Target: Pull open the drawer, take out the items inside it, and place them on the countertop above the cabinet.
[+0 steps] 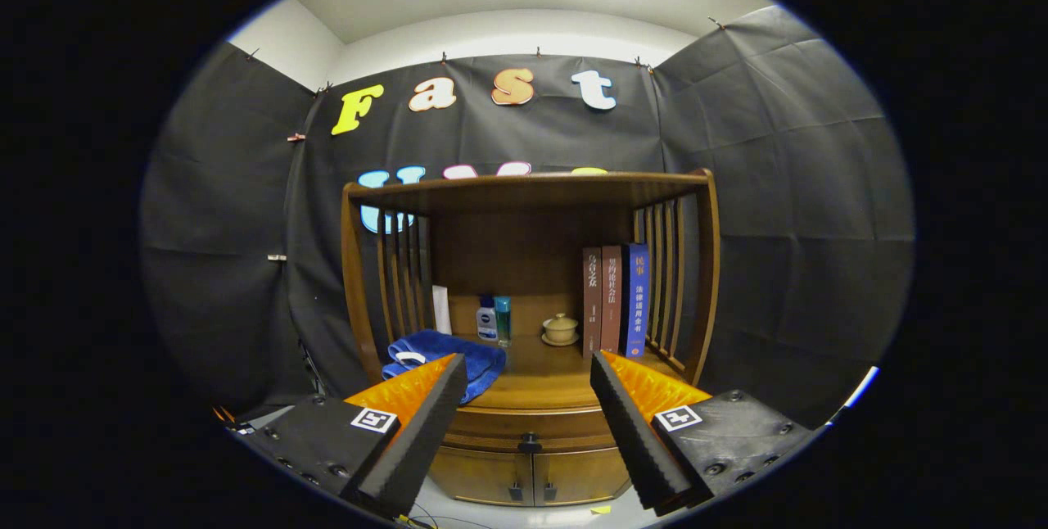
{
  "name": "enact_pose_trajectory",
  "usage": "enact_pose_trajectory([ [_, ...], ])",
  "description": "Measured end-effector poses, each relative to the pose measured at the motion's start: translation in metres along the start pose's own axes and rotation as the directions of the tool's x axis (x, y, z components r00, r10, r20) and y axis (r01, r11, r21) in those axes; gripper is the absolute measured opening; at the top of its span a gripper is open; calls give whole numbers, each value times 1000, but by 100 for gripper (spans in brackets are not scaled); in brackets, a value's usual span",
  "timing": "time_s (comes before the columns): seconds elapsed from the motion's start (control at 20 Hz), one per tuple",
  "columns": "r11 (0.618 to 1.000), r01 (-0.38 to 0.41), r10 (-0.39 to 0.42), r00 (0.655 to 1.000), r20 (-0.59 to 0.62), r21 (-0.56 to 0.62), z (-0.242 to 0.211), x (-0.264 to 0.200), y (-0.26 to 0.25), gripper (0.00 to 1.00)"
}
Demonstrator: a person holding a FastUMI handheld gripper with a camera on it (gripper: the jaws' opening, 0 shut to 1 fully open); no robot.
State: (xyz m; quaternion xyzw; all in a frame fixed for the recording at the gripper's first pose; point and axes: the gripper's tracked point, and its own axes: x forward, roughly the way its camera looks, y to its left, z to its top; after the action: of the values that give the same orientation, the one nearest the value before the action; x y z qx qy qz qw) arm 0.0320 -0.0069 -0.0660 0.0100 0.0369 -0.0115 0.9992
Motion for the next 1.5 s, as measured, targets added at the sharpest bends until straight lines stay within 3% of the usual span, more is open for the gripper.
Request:
enact_pose_trajectory([
  [0.3, 1000, 0, -1, 994, -107, -3, -78, 45, -1, 99],
  [0.6, 1000, -7, 6, 966, -259, 0, -175, 86, -3, 99],
  [1.0, 1000, 19, -14, 918, -396, 10, -263, 123, -8, 99],
  [1.2, 999, 33, -21, 903, -429, 21, -283, 139, -10, 99],
  [1.3, 999, 39, -29, 899, -436, 15, -287, 143, -12, 89],
  [1.4, 1000, 16, -7, 894, -448, 17, -285, 141, -8, 63],
  [1.5, 1000, 24, -17, 896, -443, 11, -291, 142, -8, 49],
])
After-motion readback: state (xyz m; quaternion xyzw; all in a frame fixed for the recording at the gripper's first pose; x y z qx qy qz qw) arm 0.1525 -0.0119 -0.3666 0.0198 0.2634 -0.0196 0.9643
